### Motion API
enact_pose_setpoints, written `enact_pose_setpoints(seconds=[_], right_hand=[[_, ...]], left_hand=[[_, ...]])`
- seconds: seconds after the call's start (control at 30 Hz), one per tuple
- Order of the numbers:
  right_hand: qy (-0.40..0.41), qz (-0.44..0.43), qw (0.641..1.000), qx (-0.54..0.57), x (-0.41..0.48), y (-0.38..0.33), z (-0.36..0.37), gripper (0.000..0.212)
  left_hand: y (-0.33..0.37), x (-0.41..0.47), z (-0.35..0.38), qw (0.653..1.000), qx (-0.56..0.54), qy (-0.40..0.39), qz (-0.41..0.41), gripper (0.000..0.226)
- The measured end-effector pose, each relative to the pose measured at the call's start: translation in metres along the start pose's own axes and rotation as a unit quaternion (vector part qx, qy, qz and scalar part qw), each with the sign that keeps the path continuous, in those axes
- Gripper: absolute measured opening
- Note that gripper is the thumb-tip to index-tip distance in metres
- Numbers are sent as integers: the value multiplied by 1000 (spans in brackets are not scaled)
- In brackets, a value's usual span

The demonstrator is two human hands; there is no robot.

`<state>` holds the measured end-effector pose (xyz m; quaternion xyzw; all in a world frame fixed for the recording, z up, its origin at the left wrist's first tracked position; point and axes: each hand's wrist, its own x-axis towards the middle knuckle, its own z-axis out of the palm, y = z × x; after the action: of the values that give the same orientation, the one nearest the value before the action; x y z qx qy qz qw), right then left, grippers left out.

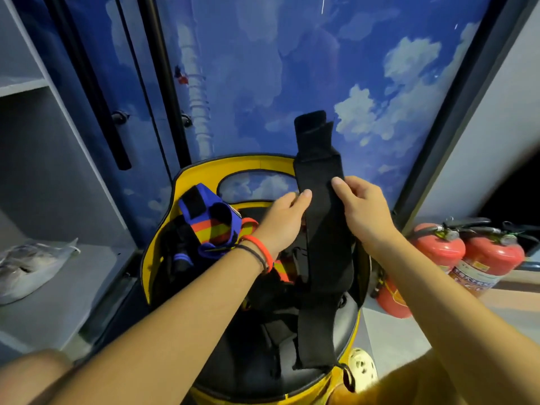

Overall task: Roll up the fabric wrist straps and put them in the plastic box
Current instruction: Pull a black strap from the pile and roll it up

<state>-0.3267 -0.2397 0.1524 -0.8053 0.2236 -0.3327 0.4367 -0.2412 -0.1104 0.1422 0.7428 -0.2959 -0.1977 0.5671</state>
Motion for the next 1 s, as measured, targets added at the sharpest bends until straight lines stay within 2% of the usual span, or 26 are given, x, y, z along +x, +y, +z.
enact_pose_setpoints(seconds=[0.13,0.17,0.2,0.23,0.3,0.33,0.37,0.4,0.5,0.57,0.73,0.87,1.0], right_hand=[[-31,19,999,-25,4,34,5,51],[-39,28,999,-23,5,42,9,52],[-44,37,998,-20,6,50,13,52],[-48,49,998,-16,7,57,17,52],[-57,76,995,-2,10,70,27,54],[-61,85,994,2,12,77,33,58],[-66,94,993,-2,13,83,39,63],[-71,102,992,-12,14,89,44,67],[-83,124,988,-31,16,103,58,56],[-97,140,985,-39,17,112,66,46],[-115,170,978,-46,19,130,91,43],[-109,204,972,-37,25,139,107,35],[-79,275,958,15,34,151,126,31]], left_hand=[[-44,-3,-13,992,114,-43,24,34],[-57,-4,-15,980,184,-70,34,26],[-67,-8,-16,953,278,-113,42,23],[-80,-12,-15,906,384,-170,43,33],[-105,-22,-15,772,568,-280,61,61],[-117,-25,-14,714,627,-298,84,69],[-129,-27,-14,677,666,-293,111,73],[-141,-25,-15,656,690,-275,131,74],[-168,-13,-24,634,718,-234,167,70],[-178,0,-33,638,725,-209,154,67],[-192,37,-62,635,747,-132,145,58],[-204,66,-77,618,772,-97,114,58],[-212,92,-86,605,788,-70,96,60]])
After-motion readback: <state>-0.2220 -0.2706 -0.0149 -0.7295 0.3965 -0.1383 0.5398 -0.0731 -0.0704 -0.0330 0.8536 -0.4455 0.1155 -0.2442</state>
